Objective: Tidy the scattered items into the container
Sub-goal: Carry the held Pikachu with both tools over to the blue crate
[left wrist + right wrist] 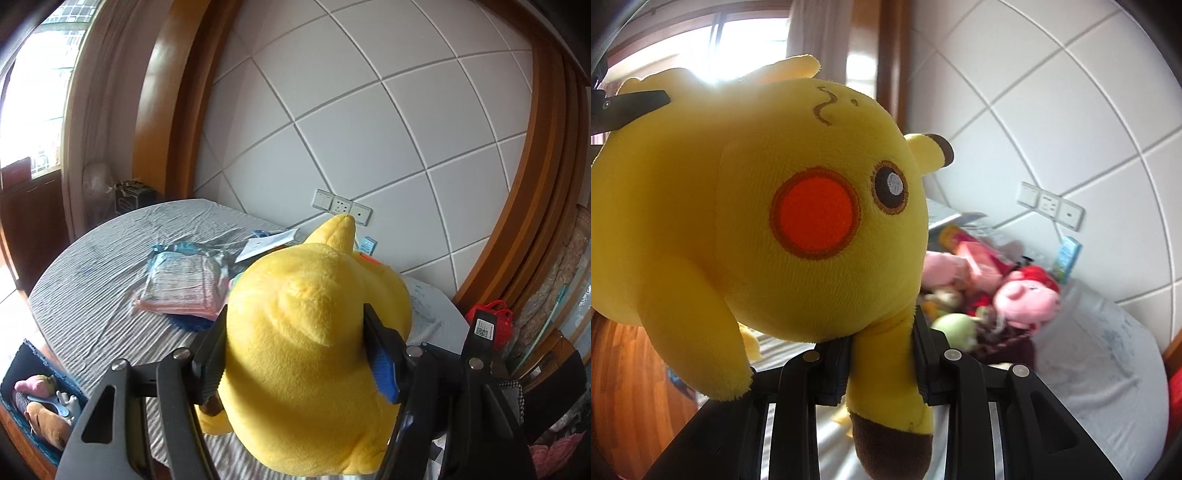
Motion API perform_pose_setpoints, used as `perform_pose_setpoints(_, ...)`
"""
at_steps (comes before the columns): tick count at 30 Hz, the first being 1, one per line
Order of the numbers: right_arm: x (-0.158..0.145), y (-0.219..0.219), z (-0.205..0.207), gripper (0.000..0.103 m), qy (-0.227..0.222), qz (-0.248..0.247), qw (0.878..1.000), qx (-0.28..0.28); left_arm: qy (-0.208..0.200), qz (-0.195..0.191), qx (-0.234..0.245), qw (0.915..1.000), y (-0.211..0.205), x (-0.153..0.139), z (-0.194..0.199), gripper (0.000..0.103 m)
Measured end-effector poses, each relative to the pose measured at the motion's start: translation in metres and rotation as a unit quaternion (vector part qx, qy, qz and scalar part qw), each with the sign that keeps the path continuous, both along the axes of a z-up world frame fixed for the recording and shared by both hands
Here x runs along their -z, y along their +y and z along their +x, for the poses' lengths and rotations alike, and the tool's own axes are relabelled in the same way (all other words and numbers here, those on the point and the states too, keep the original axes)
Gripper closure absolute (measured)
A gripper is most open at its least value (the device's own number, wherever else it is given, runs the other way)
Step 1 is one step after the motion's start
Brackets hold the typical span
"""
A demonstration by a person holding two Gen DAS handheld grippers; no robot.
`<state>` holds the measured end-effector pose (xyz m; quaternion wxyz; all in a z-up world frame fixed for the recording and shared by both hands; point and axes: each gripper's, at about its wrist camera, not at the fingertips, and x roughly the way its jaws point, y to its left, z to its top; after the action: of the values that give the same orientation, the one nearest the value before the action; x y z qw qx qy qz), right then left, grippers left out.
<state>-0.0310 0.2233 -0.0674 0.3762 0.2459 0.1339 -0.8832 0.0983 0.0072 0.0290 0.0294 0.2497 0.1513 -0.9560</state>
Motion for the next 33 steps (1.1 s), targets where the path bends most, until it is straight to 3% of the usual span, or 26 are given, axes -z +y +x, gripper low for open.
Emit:
perform_pose_setpoints(3, 0.012, -0.030, 0.008, 0.075, -0.003, 0.002, 1.000, -0.027, -0.004, 0.000, -0.027, 0.9996, -0.032, 0.003, 0.032, 0.038)
perform_pose_setpoints(9, 0.017, -0.113, 0.061, 0.075, -0.015, -0.009, 0.997, -0.082, -0.012, -0.004, -0.082, 0.9965, -0.091, 0.007, 0.094, 0.038)
perform_pose_setpoints(18, 0.030, -0.222, 0.133, 0.075, -0.024, -0.007, 0.987, -0.159, -0.026, 0.010, -0.162, 0.9864, -0.172, 0.023, 0.181, 0.038)
perform_pose_setpoints(26, 0.043, -0.314, 0.182, 0.075, -0.038, 0.003, 0.970, -0.241, -0.037, 0.025, -0.246, 0.9681, -0.226, 0.042, 0.232, 0.038)
perform_pose_setpoints(33, 0.064, -0.398, 0.187, 0.075, -0.049, 0.018, 0.950, -0.307, -0.044, 0.046, -0.313, 0.9477, -0.289, 0.059, 0.260, 0.038)
